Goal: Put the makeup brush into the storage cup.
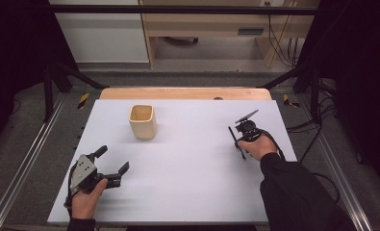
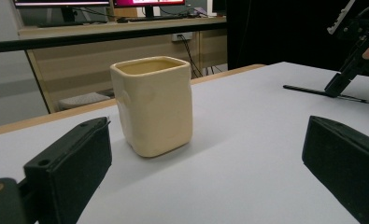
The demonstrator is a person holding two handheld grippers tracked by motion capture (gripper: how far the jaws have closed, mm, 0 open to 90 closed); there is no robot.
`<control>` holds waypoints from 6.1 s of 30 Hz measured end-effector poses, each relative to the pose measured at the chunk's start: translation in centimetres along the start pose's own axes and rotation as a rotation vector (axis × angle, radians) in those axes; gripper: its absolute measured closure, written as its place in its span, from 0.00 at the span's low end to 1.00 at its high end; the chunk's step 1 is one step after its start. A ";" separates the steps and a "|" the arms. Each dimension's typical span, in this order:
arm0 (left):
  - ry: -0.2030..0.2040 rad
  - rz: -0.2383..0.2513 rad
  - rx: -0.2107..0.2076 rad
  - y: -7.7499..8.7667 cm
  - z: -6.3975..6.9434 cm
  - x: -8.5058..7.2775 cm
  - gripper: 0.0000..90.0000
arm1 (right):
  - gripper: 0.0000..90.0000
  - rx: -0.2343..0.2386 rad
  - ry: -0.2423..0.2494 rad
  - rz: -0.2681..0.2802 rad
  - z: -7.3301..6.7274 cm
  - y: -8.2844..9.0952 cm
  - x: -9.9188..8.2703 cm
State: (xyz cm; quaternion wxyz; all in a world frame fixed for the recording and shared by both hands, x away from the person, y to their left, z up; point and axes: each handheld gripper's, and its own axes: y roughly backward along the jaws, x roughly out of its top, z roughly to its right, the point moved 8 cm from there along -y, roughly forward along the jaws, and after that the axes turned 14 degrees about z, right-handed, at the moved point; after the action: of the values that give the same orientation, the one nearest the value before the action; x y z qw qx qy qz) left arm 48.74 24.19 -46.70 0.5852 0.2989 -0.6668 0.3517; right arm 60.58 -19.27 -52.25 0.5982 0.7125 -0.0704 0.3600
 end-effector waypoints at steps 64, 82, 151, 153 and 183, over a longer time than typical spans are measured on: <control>-0.118 -0.027 -0.047 -0.7 1.7 0.4 0.01 | 0.93 0.083 0.124 0.029 -0.6 2.8 0.3; -0.278 -0.058 -0.171 -4.3 5.5 3.1 0.02 | 0.93 0.149 0.319 0.030 -3.8 6.7 3.7; -0.642 -0.214 -0.434 -15.0 11.4 2.5 0.11 | 0.93 0.263 0.546 -0.066 -11.3 9.1 7.4; -0.669 -0.209 -0.458 -15.0 11.8 2.4 0.15 | 0.93 0.262 0.548 -0.074 -11.5 9.0 7.3; -0.711 -0.225 -0.489 -15.8 13.6 0.7 0.15 | 0.93 0.285 0.589 -0.125 -12.7 7.9 6.5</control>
State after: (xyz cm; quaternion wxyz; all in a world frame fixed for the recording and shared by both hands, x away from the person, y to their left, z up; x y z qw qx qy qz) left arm 53.72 4.00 -45.04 0.4078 0.3248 -0.8533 -0.0067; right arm 55.70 -7.84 -41.77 0.5083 0.6573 0.2004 0.5191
